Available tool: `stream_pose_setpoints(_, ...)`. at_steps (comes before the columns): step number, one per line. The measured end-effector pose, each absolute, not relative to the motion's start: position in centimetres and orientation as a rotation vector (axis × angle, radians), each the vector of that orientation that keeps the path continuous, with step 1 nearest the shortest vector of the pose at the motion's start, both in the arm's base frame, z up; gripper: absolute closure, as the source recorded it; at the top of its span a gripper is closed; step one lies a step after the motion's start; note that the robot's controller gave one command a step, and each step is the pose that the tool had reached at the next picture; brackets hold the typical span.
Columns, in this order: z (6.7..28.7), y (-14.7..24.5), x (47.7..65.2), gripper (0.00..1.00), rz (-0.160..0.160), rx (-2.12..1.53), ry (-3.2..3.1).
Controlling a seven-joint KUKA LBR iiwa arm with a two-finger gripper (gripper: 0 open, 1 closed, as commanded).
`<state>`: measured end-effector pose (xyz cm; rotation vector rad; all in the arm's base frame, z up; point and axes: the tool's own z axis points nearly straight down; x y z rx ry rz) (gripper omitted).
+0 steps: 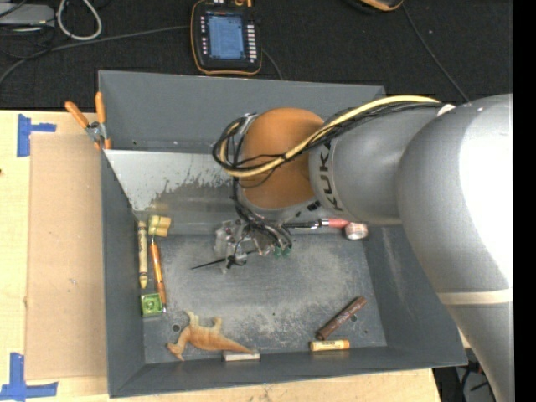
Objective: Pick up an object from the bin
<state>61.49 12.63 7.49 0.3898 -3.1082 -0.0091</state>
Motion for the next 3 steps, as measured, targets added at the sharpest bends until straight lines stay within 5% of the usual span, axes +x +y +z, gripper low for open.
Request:
stream_pose_setpoints(1, 7.9, 12.6, 61.5, 1.0, -0.01, 0.388, -3.108)
stream_pose_setpoints(3, 13.8, 12.7, 61.4, 1.0, -0.01, 0.385, -3.107)
